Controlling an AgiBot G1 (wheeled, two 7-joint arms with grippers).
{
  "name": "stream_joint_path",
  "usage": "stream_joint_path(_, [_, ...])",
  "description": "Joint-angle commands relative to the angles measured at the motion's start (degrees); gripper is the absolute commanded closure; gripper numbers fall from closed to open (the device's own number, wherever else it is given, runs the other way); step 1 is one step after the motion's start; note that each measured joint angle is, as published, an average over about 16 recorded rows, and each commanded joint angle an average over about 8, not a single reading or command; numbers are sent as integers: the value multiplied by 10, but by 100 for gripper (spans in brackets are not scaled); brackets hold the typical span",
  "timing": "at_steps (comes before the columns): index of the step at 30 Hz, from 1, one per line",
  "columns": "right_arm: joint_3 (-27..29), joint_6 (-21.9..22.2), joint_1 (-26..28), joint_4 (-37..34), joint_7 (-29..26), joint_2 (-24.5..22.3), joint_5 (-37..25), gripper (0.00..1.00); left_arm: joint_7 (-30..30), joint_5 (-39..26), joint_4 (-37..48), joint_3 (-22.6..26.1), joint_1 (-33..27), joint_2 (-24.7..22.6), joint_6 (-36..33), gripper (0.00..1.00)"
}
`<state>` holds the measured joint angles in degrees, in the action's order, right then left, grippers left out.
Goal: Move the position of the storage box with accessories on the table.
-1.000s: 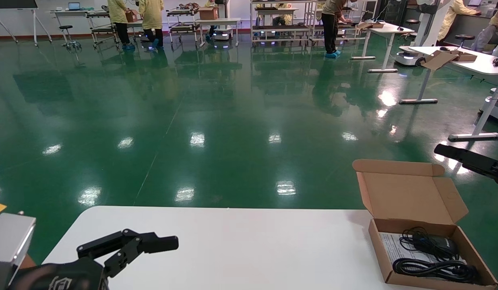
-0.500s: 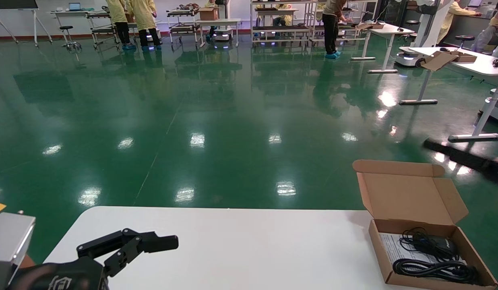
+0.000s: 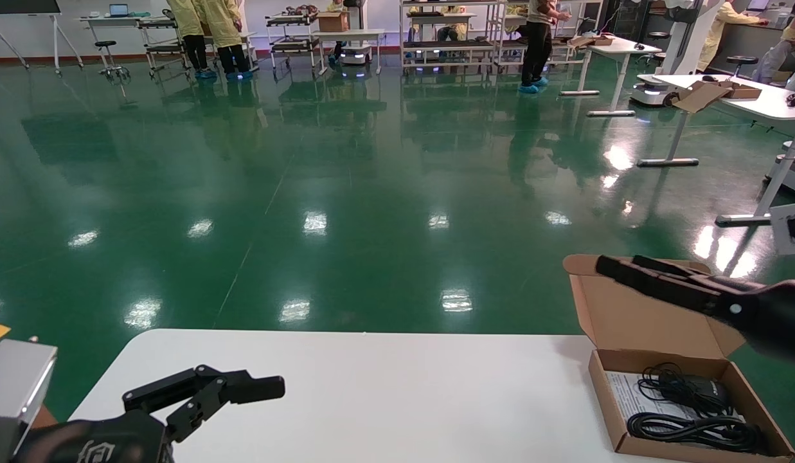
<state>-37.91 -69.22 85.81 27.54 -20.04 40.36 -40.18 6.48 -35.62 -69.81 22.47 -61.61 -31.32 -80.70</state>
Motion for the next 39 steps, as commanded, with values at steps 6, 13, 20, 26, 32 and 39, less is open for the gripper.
stream_joint_path(6, [39, -29, -43, 82, 17, -10, -3, 0, 0, 0, 0, 0, 0, 0, 0, 0])
stream_joint_path(13, [78, -59, -87, 165, 33, -19, -6, 0, 0, 0, 0, 0, 0, 0, 0, 0])
stream_joint_path(20, [118, -89, -130, 247, 50, -29, -9, 0, 0, 0, 0, 0, 0, 0, 0, 0])
stream_joint_path(26, [151, -114, -168, 318, 64, -37, -12, 0, 0, 0, 0, 0, 0, 0, 0, 0])
stream_joint_path(32, [185, -139, -205, 389, 78, -45, -14, 0, 0, 0, 0, 0, 0, 0, 0, 0])
stream_joint_path(39, [218, -165, -242, 460, 93, -53, -17, 0, 0, 0, 0, 0, 0, 0, 0, 0])
